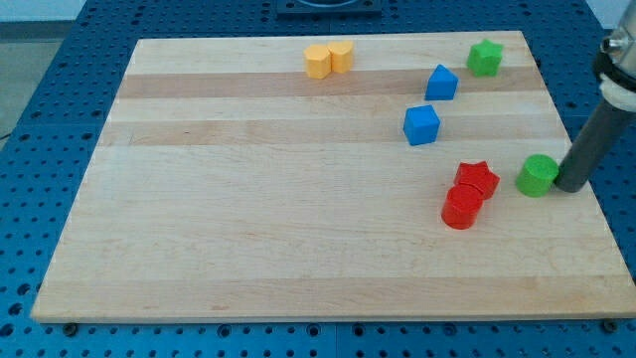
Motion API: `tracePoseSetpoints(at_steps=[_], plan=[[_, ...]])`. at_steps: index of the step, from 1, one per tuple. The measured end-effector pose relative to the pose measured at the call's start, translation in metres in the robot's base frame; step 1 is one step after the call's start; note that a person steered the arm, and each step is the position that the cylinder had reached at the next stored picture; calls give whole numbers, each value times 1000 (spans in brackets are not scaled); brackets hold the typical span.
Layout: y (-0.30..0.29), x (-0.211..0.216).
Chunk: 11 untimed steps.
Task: Push the green circle to the bottom of the green star
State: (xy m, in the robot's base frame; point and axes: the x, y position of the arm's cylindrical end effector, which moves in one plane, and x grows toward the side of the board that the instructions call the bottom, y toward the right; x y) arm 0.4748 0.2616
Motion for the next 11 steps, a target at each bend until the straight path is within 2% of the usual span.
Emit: tracePoseSetpoints(at_steps=[1, 2, 3, 5, 6, 10, 11], plan=[[-14, -1], [0, 1], [-8, 40], [-47, 52], [-47, 39], [-70, -110], [-74, -134]])
